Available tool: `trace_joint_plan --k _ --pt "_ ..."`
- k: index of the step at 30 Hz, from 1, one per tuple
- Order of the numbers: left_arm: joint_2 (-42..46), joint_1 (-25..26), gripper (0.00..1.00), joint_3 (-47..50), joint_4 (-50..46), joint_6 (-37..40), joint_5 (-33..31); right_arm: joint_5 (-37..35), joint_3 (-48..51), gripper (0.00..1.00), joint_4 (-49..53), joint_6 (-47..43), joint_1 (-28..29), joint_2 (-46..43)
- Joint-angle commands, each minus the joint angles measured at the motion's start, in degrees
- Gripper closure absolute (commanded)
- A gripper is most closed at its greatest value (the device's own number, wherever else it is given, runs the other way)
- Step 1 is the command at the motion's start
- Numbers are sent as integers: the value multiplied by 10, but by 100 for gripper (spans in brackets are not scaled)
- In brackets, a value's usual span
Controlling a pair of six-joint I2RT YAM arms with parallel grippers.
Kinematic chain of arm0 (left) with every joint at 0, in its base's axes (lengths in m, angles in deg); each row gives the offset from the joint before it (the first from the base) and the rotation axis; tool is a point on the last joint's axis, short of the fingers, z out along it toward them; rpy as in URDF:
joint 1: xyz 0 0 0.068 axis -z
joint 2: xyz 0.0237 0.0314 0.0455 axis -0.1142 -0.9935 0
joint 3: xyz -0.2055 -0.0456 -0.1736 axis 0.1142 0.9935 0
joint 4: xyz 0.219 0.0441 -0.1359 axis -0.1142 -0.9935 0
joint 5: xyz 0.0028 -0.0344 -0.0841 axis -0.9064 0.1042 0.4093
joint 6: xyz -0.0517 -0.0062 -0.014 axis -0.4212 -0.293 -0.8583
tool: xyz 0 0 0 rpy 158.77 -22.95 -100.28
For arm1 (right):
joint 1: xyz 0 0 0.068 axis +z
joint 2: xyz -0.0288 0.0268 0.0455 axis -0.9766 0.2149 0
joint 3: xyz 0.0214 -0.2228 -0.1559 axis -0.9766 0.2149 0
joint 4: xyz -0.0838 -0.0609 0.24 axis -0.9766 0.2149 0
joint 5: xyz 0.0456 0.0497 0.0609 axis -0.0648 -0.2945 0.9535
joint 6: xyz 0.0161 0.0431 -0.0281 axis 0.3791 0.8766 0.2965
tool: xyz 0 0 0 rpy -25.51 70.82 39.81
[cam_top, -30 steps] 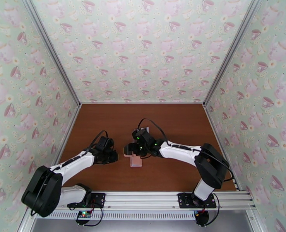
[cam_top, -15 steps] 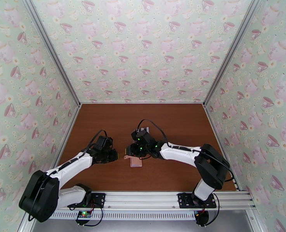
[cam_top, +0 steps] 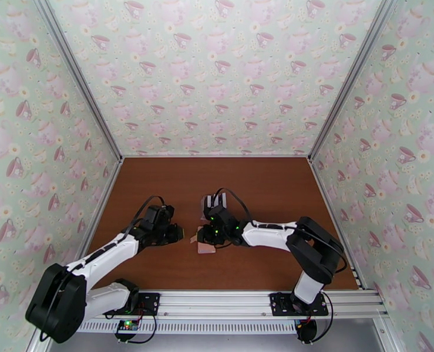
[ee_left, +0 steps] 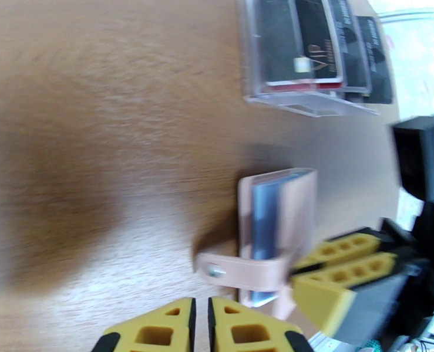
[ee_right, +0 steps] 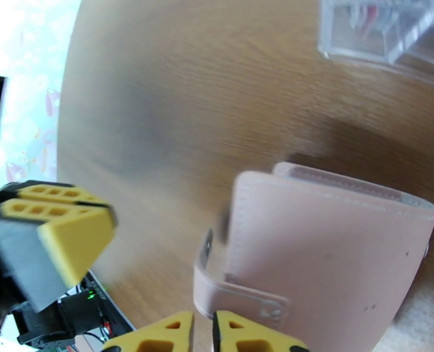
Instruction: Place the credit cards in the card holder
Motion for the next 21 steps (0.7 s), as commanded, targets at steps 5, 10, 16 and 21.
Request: trace_joint_plan --k 5,10,16,21 --pt "-34 24 82 4 47 -18 23 -41 9 84 10 7 3 41" --pt "-67 37 82 7 79 -28 26 -49 9 84 15 6 3 48" --pt "-101 53 82 10 115 -37 26 -54 9 85 21 4 4 50" --pt "-109 56 82 11 127 -38 27 -55 8 85 24 3 3 47"
